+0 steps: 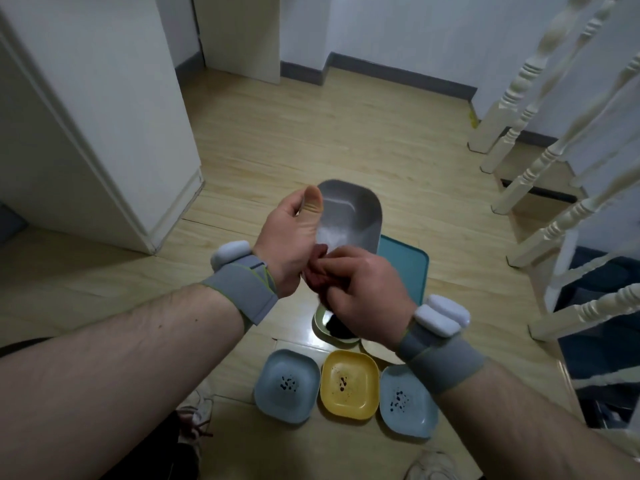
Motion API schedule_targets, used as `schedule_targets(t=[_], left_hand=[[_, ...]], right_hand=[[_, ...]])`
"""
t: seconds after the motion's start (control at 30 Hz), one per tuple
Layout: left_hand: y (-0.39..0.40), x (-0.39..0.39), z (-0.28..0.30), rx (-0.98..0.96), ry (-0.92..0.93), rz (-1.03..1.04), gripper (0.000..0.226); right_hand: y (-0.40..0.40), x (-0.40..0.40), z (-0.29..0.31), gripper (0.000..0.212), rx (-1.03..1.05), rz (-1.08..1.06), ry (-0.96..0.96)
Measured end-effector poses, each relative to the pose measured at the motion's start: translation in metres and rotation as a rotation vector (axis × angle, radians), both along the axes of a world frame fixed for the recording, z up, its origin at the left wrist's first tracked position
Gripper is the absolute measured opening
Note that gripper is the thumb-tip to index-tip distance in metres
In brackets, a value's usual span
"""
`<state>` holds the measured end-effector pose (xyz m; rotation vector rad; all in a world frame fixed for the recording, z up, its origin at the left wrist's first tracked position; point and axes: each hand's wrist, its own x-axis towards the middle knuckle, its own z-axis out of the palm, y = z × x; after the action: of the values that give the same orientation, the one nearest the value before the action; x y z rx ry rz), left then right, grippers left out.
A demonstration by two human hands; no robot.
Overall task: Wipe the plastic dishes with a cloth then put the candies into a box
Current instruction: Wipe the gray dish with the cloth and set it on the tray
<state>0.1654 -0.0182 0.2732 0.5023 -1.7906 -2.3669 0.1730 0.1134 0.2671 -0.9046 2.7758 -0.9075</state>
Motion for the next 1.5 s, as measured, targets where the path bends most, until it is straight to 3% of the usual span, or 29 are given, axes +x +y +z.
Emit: schedule_targets(t=[0.1, 0.3, 0.43, 0.5, 0.57, 0.8, 0.93, 1.2, 1.33, 1.43, 1.5], left_hand=[[-0.003, 0.001, 0.003, 0.028, 0.004, -0.034, 0.053], [0.002, 0.000, -0.007, -0.037, -0.049, -0.007, 0.039], [-0.007, 0.001, 0.003, -0.003, -0.065, -0.066, 0.047], [-0.011, 0.000, 0.004, -0.038, -0.085, -0.092, 0.055], [-0.013, -0.002, 0.003, -0.052, -0.086, -0.117, 0.048], [-0.002, 0.002, -0.005, -0.058, -0.114, -0.116, 0.045], [-0.010, -0.002, 0.003, -0.003, -0.151, -0.168, 0.046], [-0.025, -0.007, 0.008, 0.022, -0.296, -0.336, 0.055], [-0.006, 0.001, -0.005, -0.063, -0.019, -0.362, 0.074], [0.004, 0.007, -0.010, 0.129, 0.045, -0.259, 0.072], [-0.002, 0.004, -0.012, 0.319, 0.029, -0.231, 0.078]], right_hand=[[0.012, -0.010, -0.009, 0.033, 0.296, -0.059, 0.103], [-0.010, 0.008, -0.006, 0.027, 0.039, 0.019, 0.032], [0.016, -0.004, -0.026, 0.027, 0.268, -0.024, 0.276], [0.023, -0.008, -0.031, 0.023, 0.373, -0.043, 0.320], [0.022, -0.005, -0.031, 0.024, 0.404, -0.031, 0.319], [-0.004, 0.029, -0.029, 0.047, 0.230, -0.039, 0.226], [-0.001, 0.022, -0.027, 0.049, 0.282, -0.023, 0.331], [0.011, 0.015, -0.037, 0.016, 0.205, -0.051, 0.366], [0.004, 0.009, -0.011, 0.013, 0.002, -0.200, 0.229], [-0.004, 0.011, 0.004, 0.015, -0.074, -0.064, 0.162], [-0.003, 0.016, 0.004, 0.020, -0.003, 0.084, 0.188]])
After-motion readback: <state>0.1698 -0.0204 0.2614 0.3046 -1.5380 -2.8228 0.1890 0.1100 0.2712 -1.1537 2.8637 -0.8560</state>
